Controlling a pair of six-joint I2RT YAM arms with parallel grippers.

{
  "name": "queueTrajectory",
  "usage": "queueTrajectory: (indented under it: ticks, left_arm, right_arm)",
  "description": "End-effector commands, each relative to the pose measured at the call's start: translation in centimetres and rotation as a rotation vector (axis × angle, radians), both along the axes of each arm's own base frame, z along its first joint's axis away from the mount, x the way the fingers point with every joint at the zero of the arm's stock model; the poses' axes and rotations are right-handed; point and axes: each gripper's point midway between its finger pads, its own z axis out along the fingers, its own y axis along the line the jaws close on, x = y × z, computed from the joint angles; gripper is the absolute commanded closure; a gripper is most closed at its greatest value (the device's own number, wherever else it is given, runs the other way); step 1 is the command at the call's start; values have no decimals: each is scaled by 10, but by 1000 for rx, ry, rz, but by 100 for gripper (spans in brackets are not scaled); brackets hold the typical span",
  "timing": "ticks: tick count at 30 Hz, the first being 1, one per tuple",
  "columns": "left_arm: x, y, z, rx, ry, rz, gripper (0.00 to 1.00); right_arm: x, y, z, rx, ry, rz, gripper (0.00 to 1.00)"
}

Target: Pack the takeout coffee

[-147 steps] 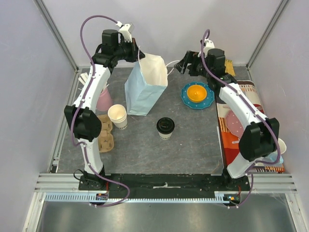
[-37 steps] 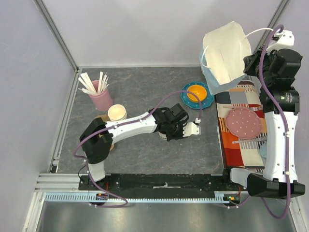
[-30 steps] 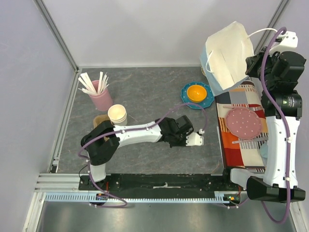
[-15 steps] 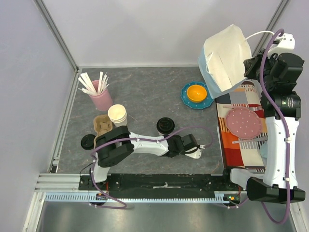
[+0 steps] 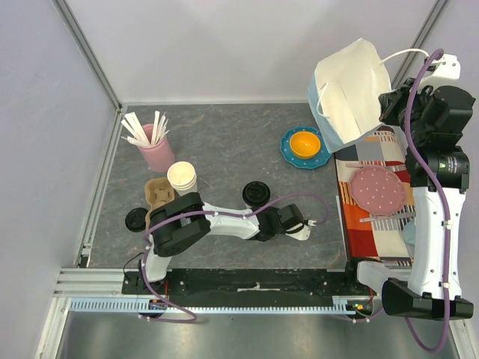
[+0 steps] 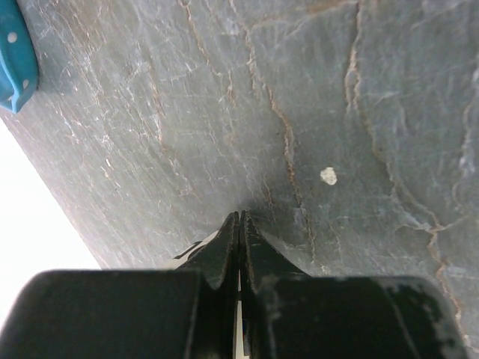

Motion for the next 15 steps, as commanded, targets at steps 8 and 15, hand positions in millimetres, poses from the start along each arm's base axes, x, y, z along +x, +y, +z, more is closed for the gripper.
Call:
queueTrajectory:
  ticks: [8, 15]
  left_arm:
    - [18, 19, -9, 6, 7, 37, 98]
    - [39, 34, -13, 13, 25, 72, 98]
  right_arm:
    - [-4, -1, 14, -6, -48, -5, 100]
    - [-4, -2, 13, -7, -46, -6, 100]
